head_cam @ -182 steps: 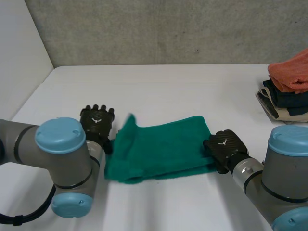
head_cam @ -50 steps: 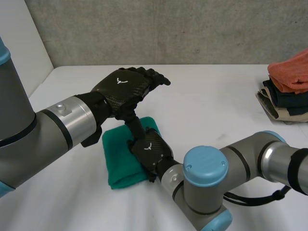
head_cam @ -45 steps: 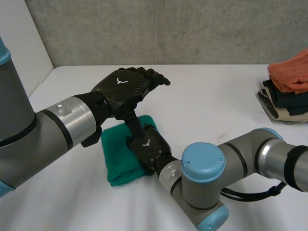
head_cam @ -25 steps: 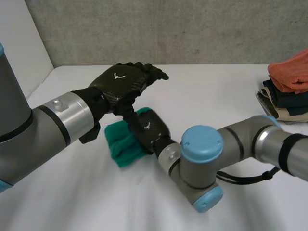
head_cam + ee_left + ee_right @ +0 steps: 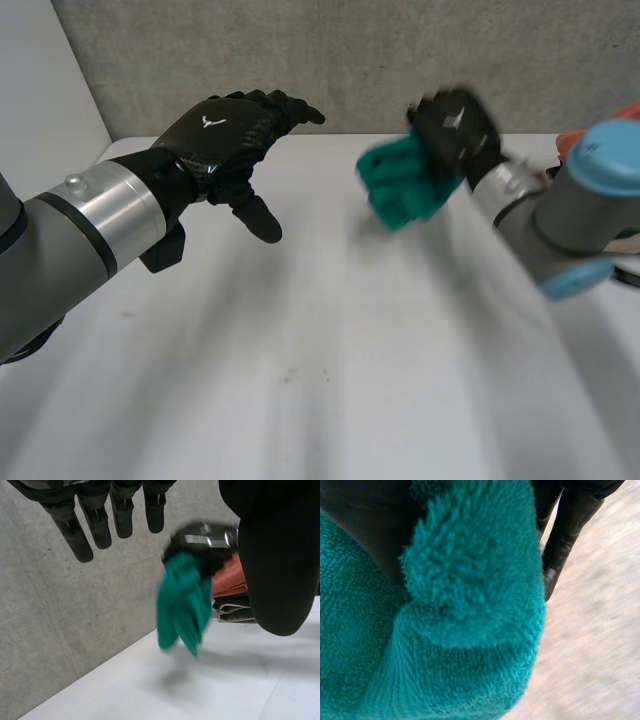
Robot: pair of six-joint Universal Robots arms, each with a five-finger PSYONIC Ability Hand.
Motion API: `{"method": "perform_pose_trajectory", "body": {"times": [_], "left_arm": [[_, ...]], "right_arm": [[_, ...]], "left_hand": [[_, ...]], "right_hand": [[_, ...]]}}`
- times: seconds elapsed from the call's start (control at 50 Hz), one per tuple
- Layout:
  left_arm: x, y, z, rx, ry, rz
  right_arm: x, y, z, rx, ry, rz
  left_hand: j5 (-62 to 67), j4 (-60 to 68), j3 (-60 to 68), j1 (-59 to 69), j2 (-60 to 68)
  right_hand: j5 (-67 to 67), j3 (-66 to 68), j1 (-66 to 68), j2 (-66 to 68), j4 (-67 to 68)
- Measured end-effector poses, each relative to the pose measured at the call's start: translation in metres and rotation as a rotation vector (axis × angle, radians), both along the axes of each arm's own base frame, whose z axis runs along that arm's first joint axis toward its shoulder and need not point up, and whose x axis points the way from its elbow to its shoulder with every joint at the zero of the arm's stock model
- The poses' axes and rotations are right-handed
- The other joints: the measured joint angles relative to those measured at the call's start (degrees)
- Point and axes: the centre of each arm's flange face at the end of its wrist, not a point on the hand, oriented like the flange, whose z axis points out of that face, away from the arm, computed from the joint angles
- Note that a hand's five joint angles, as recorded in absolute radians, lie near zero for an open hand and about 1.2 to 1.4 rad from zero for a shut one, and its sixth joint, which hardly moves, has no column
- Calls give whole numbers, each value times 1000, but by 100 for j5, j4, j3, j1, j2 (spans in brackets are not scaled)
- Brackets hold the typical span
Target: Fold the laundry.
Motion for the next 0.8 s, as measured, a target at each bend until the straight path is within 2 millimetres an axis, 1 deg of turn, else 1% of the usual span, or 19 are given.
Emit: {"method": "perform_pose_trajectory", "body": {"times": [0.02, 0.04, 0.1, 0.12, 0.14, 0.16, 0.22, 0.28, 0.36, 0.38, 0.4, 0.42, 0.48, 0.5, 0.52, 0.54, 0.62, 0.7, 0.8], "left_arm": [[0, 0, 0, 0, 0, 0], [0, 0, 0, -1, 0, 0], [0, 0, 0, -2, 1, 1], [0, 0, 0, -3, 1, 1], [0, 0, 0, -3, 1, 1], [0, 0, 0, -3, 1, 1], [0, -1, 0, -3, 1, 1], [0, 0, -1, -2, 1, 1], [0, 0, -1, 0, 0, 2], [0, -1, -2, 1, 0, 2], [0, -1, -2, 1, -1, 2], [0, -1, -2, 2, -1, 2], [0, -1, -2, 3, -1, 2], [0, -1, -3, 4, -2, 2], [0, -1, -3, 5, -2, 2], [0, -1, -3, 5, -2, 3], [0, -2, -5, 8, -4, 4], [0, -3, -6, 11, -4, 5], [0, -3, -7, 18, -1, 6]], "right_arm": [[-1, -3, 4, -12, -9, -1], [-11, -21, 29, -96, -75, -14], [-27, -41, 55, -176, -143, -31], [-41, -55, 72, -226, -185, -47], [-44, -59, 76, -237, -194, -51], [-58, -72, 89, -279, -221, -68], [-87, -98, 103, -344, -244, -112], [-116, -120, 106, -378, -239, -157], [-155, -144, 93, -380, -196, -197], [-168, -152, 83, -367, -173, -203], [-172, -153, 81, -362, -166, -204], [-188, -161, 66, -335, -138, -207], [-197, -164, 56, -317, -124, -209], [-217, -171, 34, -270, -96, -216], [-228, -173, 23, -246, -85, -223], [-231, -173, 19, -238, -83, -226], [-274, -174, -21, -156, -61, -276], [-299, -167, -42, -112, -46, -295], [-308, -153, -54, -71, -22, -256]], "left_hand": [[0, 0, 0, 0, 0], [0, 0, 0, 0, 0], [0, 0, 0, 0, 0], [1, 0, 0, 0, 0], [0, 0, 0, 0, 0], [0, 0, 0, 0, 0], [1, 0, 0, 0, 0], [0, 0, 0, 0, 0], [0, 0, 0, 0, 0], [0, 0, 0, 0, 0], [0, 0, 0, 0, 0], [0, 0, 0, 0, 0], [0, 0, 0, 0, 0], [0, 0, 0, 0, 0], [0, 0, 0, 0, 0], [0, 0, 0, 0, 0], [1, 0, 0, 0, 0], [0, 0, 0, 0, 0], [1, 0, 0, 0, 0]], "right_hand": [[0, 0, 0, 0, 0], [1, 0, 0, 0, 0], [9, 39, 0, 1, 0], [43, 48, 0, 1, 0], [43, 48, 0, 1, 0], [87, 49, 0, 0, 1], [94, 49, 0, 0, 1], [93, 49, 0, 0, 1], [93, 76, 0, 0, 1], [94, 87, 0, 0, 1], [92, 87, 0, 0, 2], [94, 87, 0, 0, 2], [93, 87, 0, 0, 2], [92, 87, 0, 0, 2], [93, 87, 74, 0, 2], [93, 87, 80, 0, 2], [94, 87, 80, 0, 2], [170, 87, 80, 1, 2], [288, 87, 80, 0, 2]]}}
